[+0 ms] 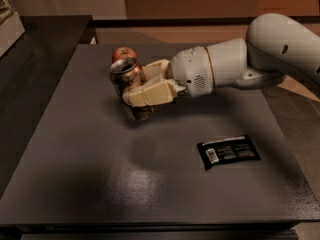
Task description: Place orange can upright
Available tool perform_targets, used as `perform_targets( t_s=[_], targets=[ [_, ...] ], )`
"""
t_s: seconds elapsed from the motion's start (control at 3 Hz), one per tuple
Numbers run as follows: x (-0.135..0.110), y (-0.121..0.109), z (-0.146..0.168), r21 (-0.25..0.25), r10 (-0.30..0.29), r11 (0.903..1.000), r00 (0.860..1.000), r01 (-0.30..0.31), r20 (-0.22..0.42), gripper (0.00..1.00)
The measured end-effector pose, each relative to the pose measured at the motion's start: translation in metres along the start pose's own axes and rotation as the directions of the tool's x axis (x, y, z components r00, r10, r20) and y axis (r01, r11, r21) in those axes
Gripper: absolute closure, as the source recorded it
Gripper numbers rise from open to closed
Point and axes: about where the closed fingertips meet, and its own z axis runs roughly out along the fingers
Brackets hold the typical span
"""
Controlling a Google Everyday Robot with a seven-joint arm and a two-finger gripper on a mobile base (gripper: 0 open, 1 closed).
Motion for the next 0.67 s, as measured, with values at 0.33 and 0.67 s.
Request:
perform_targets(
  t_s=[0.33, 0.67],
  targets=[
    [0.009, -0.005, -0.005, -0.03, -0.019, 0.9993, 0.997, 0.021, 0.071, 1.0],
    [0.02, -0.011, -0.008, -0.048, -0.027, 0.9984, 0.994, 0.032, 0.109, 1.0]
  ],
)
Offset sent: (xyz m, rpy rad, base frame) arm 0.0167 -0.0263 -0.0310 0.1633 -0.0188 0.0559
